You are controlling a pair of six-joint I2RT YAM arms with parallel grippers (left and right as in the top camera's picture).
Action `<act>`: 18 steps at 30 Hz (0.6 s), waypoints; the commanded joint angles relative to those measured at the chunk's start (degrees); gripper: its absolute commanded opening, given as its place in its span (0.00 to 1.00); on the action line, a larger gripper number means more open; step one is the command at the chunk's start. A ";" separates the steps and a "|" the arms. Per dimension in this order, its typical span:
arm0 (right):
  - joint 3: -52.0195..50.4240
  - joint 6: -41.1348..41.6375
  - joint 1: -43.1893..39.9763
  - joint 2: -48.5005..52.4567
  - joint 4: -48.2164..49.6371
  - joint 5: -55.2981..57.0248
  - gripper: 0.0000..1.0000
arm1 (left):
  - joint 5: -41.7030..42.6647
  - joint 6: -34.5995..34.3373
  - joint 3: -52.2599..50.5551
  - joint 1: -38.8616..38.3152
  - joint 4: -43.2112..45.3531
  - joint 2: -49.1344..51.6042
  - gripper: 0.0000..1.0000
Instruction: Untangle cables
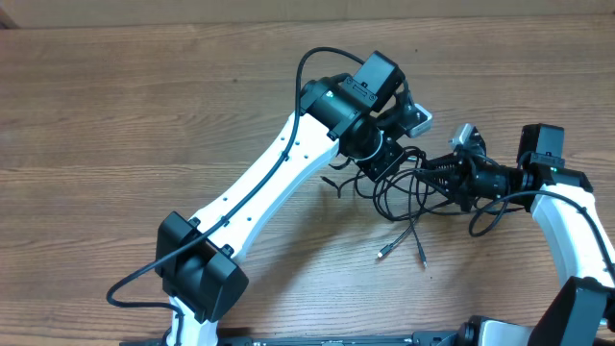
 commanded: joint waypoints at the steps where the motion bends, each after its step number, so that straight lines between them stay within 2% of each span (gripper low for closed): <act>1: 0.79 1.46 -0.04 -0.31 0.22 1.68 0.20 | -0.59 -1.09 1.75 0.79 -0.02 -1.44 0.04; 8: 0.79 1.46 -0.07 -0.31 0.26 1.68 0.04 | -3.56 -1.27 1.75 1.11 -1.99 -1.44 0.04; 18: 0.79 3.26 -0.59 -0.31 0.55 2.21 0.04 | -5.88 -2.71 1.75 1.49 -2.93 -1.44 0.04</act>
